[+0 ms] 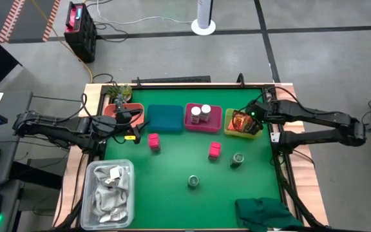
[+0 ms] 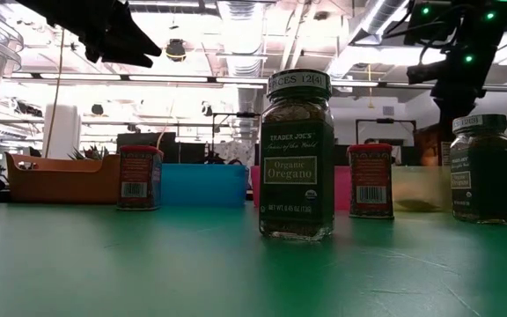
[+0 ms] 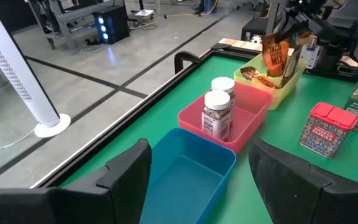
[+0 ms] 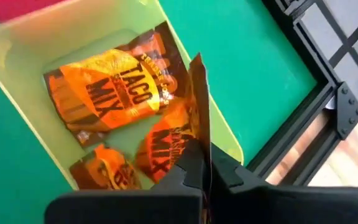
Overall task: Sort spices by type
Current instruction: Put the orange seasoning bag into the yellow bin, then put the left red seasoning can into the blue bin
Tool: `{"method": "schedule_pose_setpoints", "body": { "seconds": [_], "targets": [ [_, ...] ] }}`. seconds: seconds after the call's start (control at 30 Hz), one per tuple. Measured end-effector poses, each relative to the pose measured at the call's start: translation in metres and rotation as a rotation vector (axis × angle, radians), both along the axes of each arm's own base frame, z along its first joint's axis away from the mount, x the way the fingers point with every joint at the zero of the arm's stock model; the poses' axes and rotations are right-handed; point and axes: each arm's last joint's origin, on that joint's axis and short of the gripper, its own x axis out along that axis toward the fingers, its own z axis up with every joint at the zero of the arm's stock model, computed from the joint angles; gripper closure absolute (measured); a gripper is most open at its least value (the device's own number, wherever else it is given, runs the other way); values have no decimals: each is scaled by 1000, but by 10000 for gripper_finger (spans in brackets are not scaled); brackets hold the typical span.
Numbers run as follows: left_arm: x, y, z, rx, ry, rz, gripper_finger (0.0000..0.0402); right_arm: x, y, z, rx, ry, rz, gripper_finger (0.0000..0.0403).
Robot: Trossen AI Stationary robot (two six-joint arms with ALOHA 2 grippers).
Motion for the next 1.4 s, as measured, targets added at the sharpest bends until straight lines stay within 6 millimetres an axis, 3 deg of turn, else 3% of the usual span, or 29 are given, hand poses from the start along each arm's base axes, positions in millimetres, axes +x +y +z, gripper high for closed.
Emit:
{"method": "schedule_pose_setpoints", "body": {
  "seconds": [0.43, 0.77, 1.0, 1.17, 1.4],
  "targets": [
    [0, 0, 0, 0, -1, 0, 146, -5, -15, -3, 34, -9, -105, 379],
    [0, 0, 0, 0, -1, 0, 146, -5, -15, -4, 70, -14, -77, 295],
    [0, 0, 0, 0, -1, 0, 146, -6, -15, -2, 71, 1, -64, 268],
    [0, 0, 0, -7, -5, 1, 146, -7, -16, 16, 7, 20, -68, 259],
    [0, 0, 0, -7, -5, 1, 146, -2, -17, 57, -77, -74, -18, 249]
  ]
}}
